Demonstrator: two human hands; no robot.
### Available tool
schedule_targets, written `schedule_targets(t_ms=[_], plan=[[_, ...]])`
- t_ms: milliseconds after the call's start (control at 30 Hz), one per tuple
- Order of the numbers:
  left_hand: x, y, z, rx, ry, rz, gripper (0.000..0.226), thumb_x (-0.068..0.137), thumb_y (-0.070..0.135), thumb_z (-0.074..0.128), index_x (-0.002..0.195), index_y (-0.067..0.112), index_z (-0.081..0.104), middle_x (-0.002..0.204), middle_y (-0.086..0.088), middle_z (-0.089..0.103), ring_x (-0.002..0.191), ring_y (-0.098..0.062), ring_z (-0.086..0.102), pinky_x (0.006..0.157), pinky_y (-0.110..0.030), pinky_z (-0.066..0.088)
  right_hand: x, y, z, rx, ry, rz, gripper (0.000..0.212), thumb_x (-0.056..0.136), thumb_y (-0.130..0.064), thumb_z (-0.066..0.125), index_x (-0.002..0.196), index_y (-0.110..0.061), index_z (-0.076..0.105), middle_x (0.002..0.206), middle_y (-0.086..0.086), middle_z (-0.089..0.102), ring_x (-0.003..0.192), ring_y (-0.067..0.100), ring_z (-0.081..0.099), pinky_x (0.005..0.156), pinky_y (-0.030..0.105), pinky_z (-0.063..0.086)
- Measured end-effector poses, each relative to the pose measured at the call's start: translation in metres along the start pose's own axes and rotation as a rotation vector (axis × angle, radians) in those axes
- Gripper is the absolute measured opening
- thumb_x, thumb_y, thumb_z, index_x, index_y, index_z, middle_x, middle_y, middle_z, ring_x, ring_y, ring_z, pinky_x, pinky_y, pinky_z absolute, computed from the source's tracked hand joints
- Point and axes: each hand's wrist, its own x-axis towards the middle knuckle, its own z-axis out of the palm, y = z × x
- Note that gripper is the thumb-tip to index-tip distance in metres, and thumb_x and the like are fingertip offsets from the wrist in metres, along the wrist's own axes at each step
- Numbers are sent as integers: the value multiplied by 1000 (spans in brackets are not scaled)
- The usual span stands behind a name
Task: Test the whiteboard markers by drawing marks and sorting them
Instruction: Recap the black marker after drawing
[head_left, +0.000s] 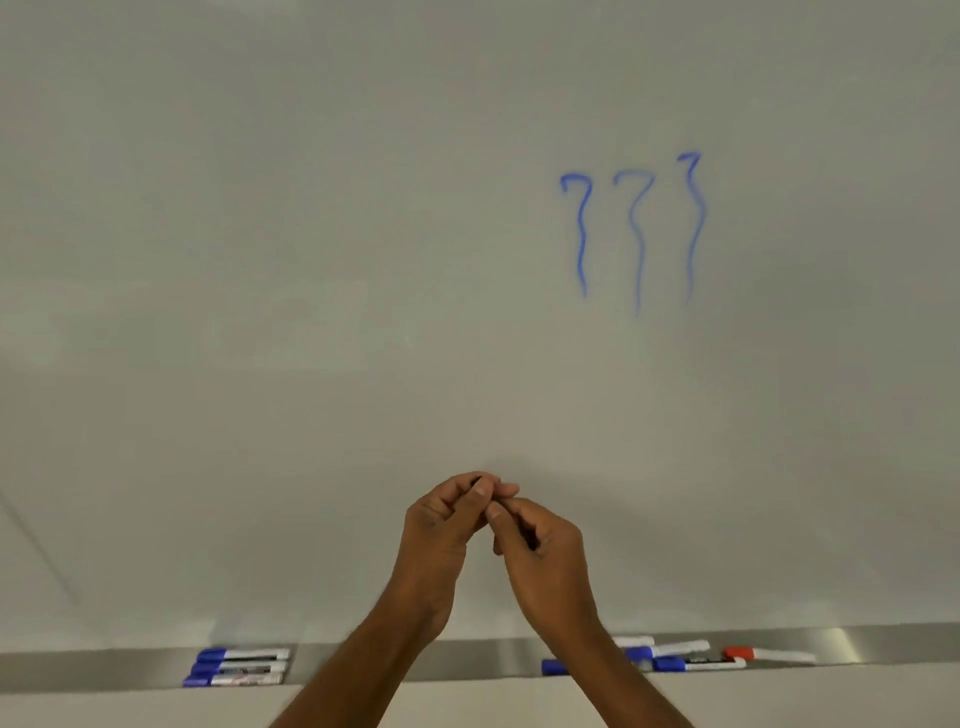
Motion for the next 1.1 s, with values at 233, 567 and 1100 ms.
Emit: schedule_targets(t_ms=[233,567,1100], plan=[[24,91,11,-88,224,227,15,100,13,59,104,8,72,98,-9,78,98,-22,74,93,-33,55,-12,-31,-22,13,99,90,33,92,-43,63,66,-23,68,54,-2,55,52,7,47,56,32,45],[59,115,5,680,247,784,41,102,28,51,143,27,52,143,28,47,141,-1,40,110,-9,32,22,-112,-79,531,59,87,29,100,1,48,105,-10,74,100,19,74,74,23,65,63,28,51],[116,133,38,1011,305,1114,36,105,23,39,137,13,51,146,4,48,150,5,9,123,-25,14,97,-156,-137,344,474,-292,13,101,-18,56,99,-16,69,81,15,70,76,17,61,74,35,48]])
